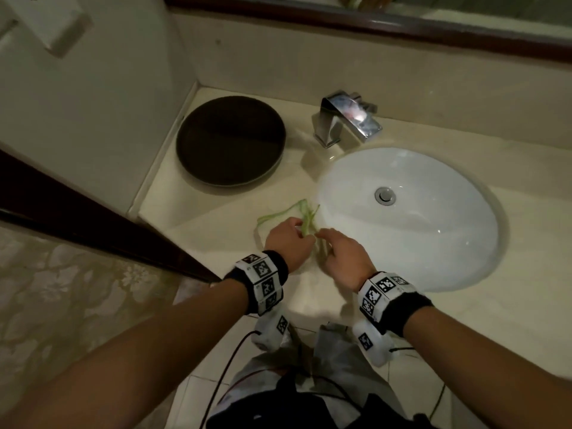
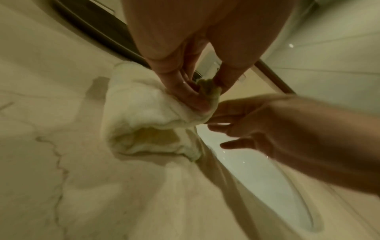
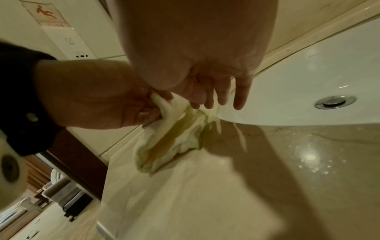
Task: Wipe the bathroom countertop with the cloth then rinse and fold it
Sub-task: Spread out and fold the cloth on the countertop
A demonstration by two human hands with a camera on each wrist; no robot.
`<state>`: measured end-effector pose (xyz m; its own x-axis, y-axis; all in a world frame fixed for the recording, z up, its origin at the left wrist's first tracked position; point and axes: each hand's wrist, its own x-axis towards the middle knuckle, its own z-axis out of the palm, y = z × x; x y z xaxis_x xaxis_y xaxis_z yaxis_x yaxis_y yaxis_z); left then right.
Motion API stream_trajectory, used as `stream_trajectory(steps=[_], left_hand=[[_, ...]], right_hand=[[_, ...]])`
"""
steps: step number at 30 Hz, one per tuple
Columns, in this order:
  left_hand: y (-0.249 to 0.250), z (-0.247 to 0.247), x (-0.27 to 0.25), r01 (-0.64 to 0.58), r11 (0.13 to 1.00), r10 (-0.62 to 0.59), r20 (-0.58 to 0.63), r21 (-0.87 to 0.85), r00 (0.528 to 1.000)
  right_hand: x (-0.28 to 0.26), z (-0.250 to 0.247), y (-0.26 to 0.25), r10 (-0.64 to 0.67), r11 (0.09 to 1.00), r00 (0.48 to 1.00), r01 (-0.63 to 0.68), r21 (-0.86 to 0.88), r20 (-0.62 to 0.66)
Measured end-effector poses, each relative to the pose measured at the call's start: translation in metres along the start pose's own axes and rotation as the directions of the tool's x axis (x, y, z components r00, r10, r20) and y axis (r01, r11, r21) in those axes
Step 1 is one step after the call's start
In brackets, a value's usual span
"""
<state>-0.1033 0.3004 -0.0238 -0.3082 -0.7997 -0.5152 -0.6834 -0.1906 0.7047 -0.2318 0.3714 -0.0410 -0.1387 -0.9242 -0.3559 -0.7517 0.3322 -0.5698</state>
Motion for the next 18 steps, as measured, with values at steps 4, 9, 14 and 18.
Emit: stream_trajectory(steps=[4,9,14,18], left_hand=[[0.0,0.014,0.003,-0.047,0.977,0.03,0.086,0.206,0.996],[0.001,0.007,-0.001,-0.159,0.963,0.119,0.185,0.217,0.976],[-0.021,-0.018,0.003,-0.37,0.778,0.382,0.086,0.507,0.92],[-0.043,-0.024,0.009,-0.372,0.611,0.342,0.191,0.699,0.92]], right_hand=[[0.0,-0.006,0.01,0.034,0.999,0.999,-0.033,0.028,-0.042],[0.0,-0.01,0.014,0.042,0.999,0.998,-0.041,0.021,-0.056],[0.007,-0.003,0.002,-0.056,0.995,0.996,0.049,-0.092,-0.073],[0.013,0.008,-0.014,-0.238,0.93,0.971,0.22,-0.295,-0.026]])
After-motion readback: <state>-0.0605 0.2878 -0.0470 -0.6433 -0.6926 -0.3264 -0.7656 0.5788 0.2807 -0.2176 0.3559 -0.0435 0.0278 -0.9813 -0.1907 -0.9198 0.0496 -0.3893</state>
